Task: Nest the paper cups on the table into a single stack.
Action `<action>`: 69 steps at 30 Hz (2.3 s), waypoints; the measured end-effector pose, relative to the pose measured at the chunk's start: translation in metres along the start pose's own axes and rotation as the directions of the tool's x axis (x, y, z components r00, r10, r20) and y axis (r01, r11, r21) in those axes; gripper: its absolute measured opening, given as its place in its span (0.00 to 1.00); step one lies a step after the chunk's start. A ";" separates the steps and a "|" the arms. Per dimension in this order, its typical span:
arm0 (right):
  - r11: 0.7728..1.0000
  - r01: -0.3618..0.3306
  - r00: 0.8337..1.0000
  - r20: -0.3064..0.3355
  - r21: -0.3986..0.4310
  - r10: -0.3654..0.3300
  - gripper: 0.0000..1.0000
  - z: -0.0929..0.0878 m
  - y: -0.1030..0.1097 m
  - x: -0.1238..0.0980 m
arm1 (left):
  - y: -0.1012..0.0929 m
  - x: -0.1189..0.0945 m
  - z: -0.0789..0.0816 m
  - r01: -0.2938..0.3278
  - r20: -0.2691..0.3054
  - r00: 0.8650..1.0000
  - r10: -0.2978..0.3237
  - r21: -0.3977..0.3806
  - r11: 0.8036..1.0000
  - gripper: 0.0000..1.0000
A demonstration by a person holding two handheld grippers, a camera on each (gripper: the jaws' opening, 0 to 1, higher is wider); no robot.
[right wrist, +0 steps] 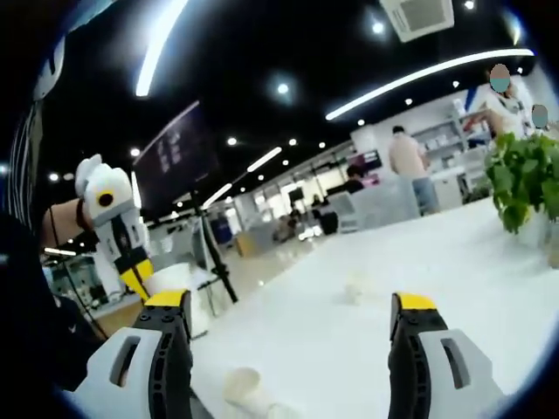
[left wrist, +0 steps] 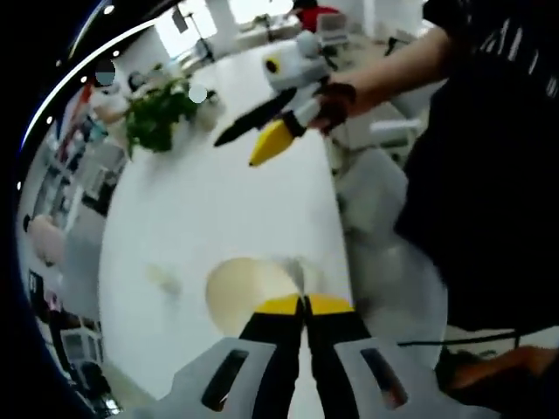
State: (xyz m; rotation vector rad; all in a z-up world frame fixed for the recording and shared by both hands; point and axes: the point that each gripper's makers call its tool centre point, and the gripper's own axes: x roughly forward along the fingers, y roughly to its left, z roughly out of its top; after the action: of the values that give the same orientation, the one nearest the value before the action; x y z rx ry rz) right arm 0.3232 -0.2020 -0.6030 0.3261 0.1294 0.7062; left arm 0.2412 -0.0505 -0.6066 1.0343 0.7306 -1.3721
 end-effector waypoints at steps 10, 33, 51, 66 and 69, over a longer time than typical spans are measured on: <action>1.000 0.023 1.000 -0.004 0.006 -0.023 0.92 -0.002 -0.004 -0.006 | -0.007 0.030 -0.010 0.029 -0.030 0.999 -0.027 0.072 0.997 0.00; 0.999 0.046 0.999 -0.021 0.011 -0.046 0.92 -0.003 -0.011 -0.014 | -0.014 0.077 -0.021 0.075 -0.053 0.996 -0.067 0.182 0.980 0.00; 0.998 0.053 0.998 -0.028 0.025 -0.053 0.91 -0.005 -0.014 -0.019 | -0.017 0.102 -0.031 0.109 -0.075 0.992 -0.097 0.170 0.979 0.00; 0.998 0.058 0.998 -0.026 0.031 -0.057 0.91 -0.005 -0.016 -0.022 | -0.015 0.120 -0.032 0.146 -0.108 0.986 -0.128 0.183 0.972 0.00; 0.998 0.060 0.998 -0.022 0.034 -0.060 0.91 -0.005 -0.016 -0.023 | -0.017 0.124 -0.035 0.164 -0.122 0.982 -0.144 0.173 0.971 0.00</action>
State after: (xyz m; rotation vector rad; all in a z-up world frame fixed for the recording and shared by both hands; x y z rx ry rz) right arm 0.3147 -0.2275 -0.6134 0.3471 0.1713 0.6486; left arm 0.2426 -0.0697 -0.7356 1.2246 0.7898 -1.5485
